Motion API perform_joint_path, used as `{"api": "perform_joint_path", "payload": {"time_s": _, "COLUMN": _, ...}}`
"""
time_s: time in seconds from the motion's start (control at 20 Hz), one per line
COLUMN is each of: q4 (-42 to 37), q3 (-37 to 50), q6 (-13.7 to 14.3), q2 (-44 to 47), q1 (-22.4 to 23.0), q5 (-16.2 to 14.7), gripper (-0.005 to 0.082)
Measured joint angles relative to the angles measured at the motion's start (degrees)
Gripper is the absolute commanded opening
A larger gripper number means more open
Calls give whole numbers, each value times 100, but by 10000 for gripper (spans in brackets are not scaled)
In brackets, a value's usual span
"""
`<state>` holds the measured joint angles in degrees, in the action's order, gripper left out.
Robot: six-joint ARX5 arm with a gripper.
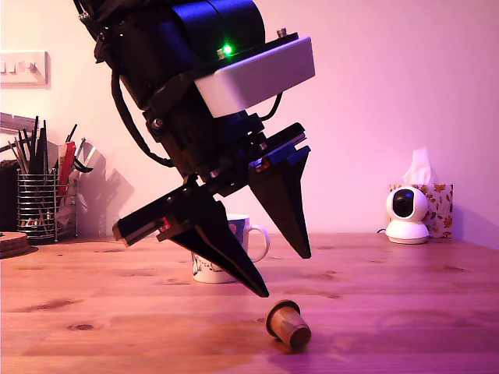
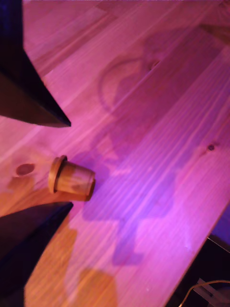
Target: Pick up the coffee capsules on the table and drop them inside the coffee cup
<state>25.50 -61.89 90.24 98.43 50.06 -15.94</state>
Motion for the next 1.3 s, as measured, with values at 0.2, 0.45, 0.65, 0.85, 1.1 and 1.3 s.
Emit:
{"api": "perform_joint_path", "payload": {"time_s": 0.2, "q4": 4, "q3": -85, "q6": 0, "q2": 315, "q1": 11, "q5": 2, "gripper": 437}}
{"api": "perform_joint_path", "payload": {"time_s": 0.45, "q4": -22, "q3": -474, "q6": 11, "q2": 734, "q1": 44, "q5": 11, "gripper": 437}}
{"api": "perform_joint_path", "payload": {"time_s": 0.65, "q4": 96, "q3": -509, "q6": 15, "q2": 855, "q1": 76, "q5": 52, "gripper": 437}}
{"api": "perform_joint_path", "payload": {"time_s": 0.85, "q4": 125, "q3": -509, "q6": 83, "q2": 964, "q1": 79, "q5": 111, "gripper": 429}}
{"api": "perform_joint_path", "payload": {"time_s": 1.1, "q4": 105, "q3": -509, "q6": 105, "q2": 979, "q1": 79, "q5": 151, "gripper": 427}}
{"api": "perform_joint_path", "payload": {"time_s": 1.3, "q4": 76, "q3": -509, "q6": 105, "q2": 984, "q1": 79, "q5": 151, "gripper": 424}}
